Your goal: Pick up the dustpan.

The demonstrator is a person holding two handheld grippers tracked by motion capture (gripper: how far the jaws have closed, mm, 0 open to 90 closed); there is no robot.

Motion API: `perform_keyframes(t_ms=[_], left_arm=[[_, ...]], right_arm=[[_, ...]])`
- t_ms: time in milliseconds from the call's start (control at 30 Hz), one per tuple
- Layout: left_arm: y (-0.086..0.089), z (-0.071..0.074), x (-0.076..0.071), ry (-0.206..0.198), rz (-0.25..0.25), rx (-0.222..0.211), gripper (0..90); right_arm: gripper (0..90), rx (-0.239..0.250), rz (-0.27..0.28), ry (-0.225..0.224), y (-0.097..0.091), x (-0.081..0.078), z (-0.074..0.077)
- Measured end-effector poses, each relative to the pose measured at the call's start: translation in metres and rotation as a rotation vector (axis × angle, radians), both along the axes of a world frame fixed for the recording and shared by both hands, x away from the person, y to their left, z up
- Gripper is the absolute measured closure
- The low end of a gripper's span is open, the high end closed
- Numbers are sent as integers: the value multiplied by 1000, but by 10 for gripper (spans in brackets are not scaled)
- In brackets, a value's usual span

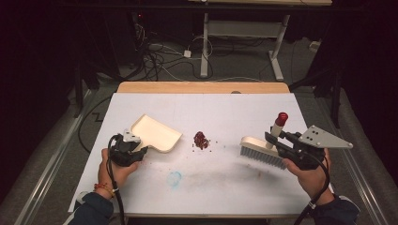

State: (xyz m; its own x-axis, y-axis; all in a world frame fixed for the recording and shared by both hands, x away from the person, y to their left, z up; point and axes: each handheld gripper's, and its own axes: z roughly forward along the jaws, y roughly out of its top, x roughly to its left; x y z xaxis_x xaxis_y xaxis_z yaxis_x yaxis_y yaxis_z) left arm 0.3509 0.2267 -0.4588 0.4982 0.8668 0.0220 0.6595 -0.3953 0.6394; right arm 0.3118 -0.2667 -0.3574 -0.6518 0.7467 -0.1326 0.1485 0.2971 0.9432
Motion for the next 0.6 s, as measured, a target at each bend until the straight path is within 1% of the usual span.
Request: perform_keyframes(t_ms=[167,267,333,433,600], left_arm=[[-2,1,-11,22,-50,23,644],[-3,3,-18,27,-88,26,644],[-6,5,-23,31,-105,31,644],[-10,4,-29,44,-134,35,644],[-16,2,-34,63,-176,41,644]], right_arm=[[700,9,-20,6,0,3,-1],[700,11,-24,6,1,4,-1],[700,20,-31,11,4,8,-1],[700,20,-34,7,7,13,-1],[701,16,-39,7,19,27,-1]])
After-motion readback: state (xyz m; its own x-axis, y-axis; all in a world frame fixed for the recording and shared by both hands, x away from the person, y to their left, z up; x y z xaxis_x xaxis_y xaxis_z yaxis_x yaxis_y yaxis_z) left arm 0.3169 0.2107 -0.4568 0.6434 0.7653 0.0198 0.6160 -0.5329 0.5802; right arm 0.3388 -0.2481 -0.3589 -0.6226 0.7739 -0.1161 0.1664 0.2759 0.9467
